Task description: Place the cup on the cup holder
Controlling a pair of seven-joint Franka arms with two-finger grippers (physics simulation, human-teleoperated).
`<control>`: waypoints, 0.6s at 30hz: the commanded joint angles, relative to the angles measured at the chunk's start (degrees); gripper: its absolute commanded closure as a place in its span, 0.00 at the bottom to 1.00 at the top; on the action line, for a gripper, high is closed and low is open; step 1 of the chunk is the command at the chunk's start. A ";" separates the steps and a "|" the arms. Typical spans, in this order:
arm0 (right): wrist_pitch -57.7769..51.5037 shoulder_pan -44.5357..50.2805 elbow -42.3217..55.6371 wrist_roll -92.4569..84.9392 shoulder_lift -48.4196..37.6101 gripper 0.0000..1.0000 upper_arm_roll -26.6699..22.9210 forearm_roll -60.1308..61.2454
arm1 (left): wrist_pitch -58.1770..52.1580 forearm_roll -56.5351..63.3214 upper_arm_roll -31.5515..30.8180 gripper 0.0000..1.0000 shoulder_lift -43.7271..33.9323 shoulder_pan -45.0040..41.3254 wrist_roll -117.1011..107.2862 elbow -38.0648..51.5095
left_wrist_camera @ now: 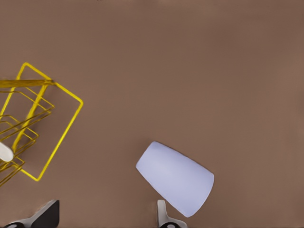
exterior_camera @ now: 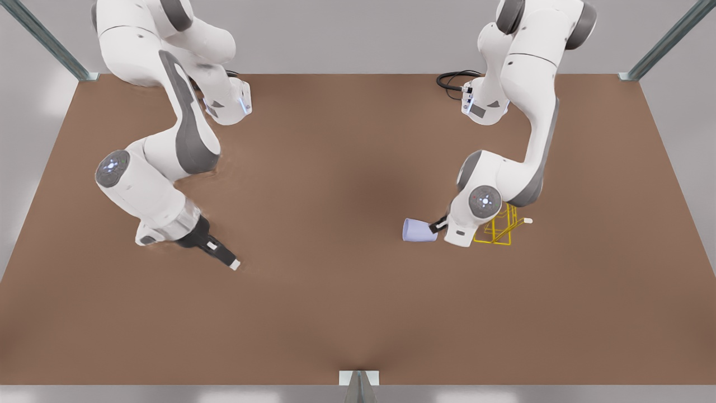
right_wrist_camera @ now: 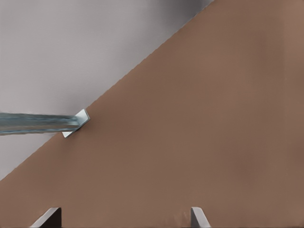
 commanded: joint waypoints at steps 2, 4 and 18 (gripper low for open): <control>-25.70 -4.14 -3.10 -41.35 -2.34 0.00 -3.18 -9.22 | 22.74 -5.57 -0.11 0.00 1.31 0.03 -88.57 -0.41; -24.92 -4.40 -1.95 -43.55 -3.20 0.00 -2.12 -9.13 | 24.23 -5.48 -1.52 0.00 2.37 -0.06 -88.57 -1.63; -24.91 -5.19 1.83 -43.81 -0.31 0.00 -2.30 -8.52 | 29.15 -5.48 -4.16 0.00 4.92 0.56 -68.88 -8.76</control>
